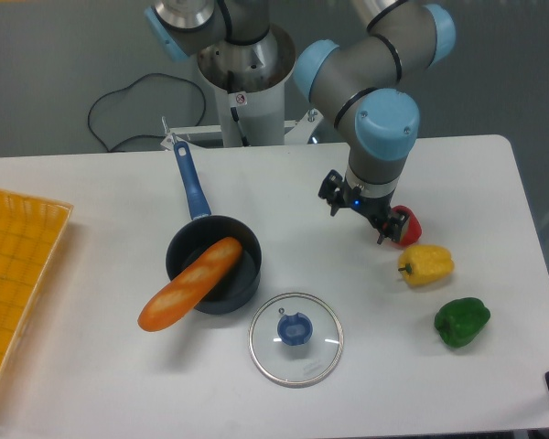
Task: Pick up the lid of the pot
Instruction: 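Move the gripper over the glass lid and lower toward its blue knob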
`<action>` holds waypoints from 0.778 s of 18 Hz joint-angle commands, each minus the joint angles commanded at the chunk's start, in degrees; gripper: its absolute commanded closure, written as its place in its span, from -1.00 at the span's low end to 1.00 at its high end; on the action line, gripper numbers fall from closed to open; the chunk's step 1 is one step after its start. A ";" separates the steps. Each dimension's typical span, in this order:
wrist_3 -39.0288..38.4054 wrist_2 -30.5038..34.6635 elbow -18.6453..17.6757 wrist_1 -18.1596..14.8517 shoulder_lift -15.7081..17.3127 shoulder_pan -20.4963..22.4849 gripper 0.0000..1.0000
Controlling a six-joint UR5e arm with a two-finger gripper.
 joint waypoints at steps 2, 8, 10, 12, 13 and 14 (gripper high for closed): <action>-7.83 0.00 1.84 0.79 -1.93 -1.41 -1.00; -19.10 0.26 2.38 3.16 -5.19 -4.14 -1.00; -21.56 0.35 2.38 5.09 -6.33 -5.54 -1.00; -24.11 0.35 2.55 5.89 -6.95 -5.90 -1.00; -24.90 0.18 2.64 6.07 -7.04 -6.25 -1.00; -25.78 -0.09 3.16 6.24 -7.13 -6.42 -1.00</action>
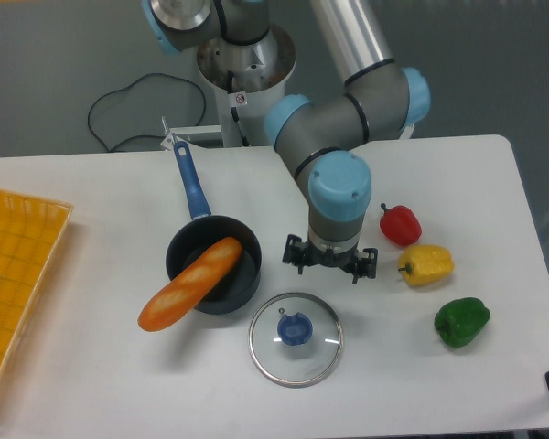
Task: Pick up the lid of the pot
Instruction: 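Move the gripper over the glass lid and lower toward its blue knob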
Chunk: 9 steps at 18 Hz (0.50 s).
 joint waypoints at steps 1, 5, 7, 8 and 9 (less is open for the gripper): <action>-1.31 -0.61 0.61 0.09 -0.35 -0.09 -1.00; -5.27 -2.29 1.85 0.18 -1.58 -1.05 -1.00; -8.52 -2.29 3.08 0.53 -2.81 -2.10 -1.00; -10.45 -2.29 3.52 0.88 -3.42 -2.37 -1.00; -11.77 -2.29 3.78 1.05 -3.95 -2.46 -1.00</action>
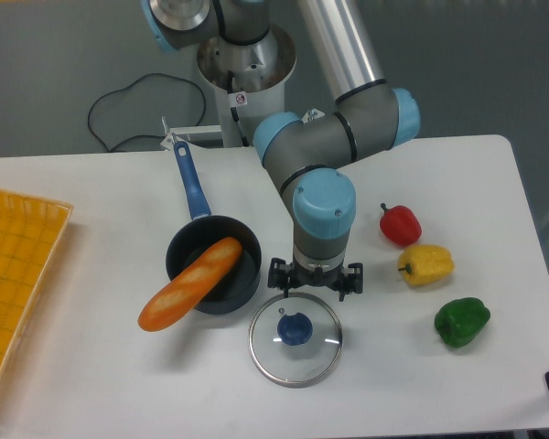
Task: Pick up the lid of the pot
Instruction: 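Move the gripper over the glass lid and lower toward its blue knob, then close the gripper around the blue knob of the glass lid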
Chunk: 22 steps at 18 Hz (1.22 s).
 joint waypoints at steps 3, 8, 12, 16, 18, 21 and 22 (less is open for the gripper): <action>-1.68 0.00 0.18 0.70 -0.44 -0.53 -1.00; -4.05 0.09 0.44 2.90 -1.94 -0.88 -1.00; -4.32 0.00 1.05 2.99 -2.99 -0.97 -1.00; -5.64 0.09 1.50 3.25 -3.69 -1.06 -1.00; -5.64 0.09 1.58 3.25 -3.96 -1.23 -1.00; -5.73 0.09 1.67 3.25 -4.40 -1.58 -1.00; -5.73 0.09 1.67 3.25 -4.40 -1.58 -1.00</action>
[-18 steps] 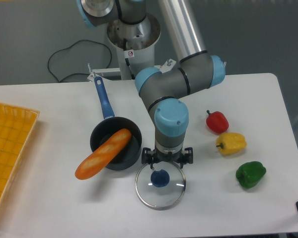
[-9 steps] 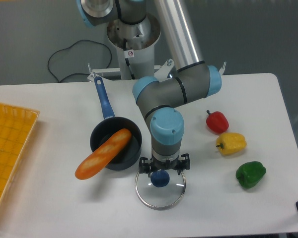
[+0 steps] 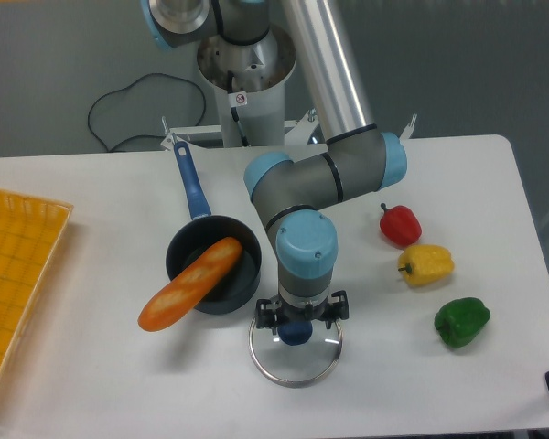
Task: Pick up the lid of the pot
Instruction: 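Close the gripper around the blue knob of the glass lid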
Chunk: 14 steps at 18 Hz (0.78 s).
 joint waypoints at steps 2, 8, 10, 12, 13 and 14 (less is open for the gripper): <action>-0.26 0.09 0.00 0.00 -0.44 -0.09 -1.00; -0.44 0.26 0.00 0.00 -1.14 -0.18 -1.00; -0.44 0.26 0.00 0.09 -1.14 -0.52 -1.00; -0.35 0.35 0.00 0.09 -1.23 -0.61 -1.00; -0.35 0.44 0.00 0.09 -1.32 -0.62 -0.99; -0.18 0.44 0.00 0.09 -1.41 -0.62 -0.95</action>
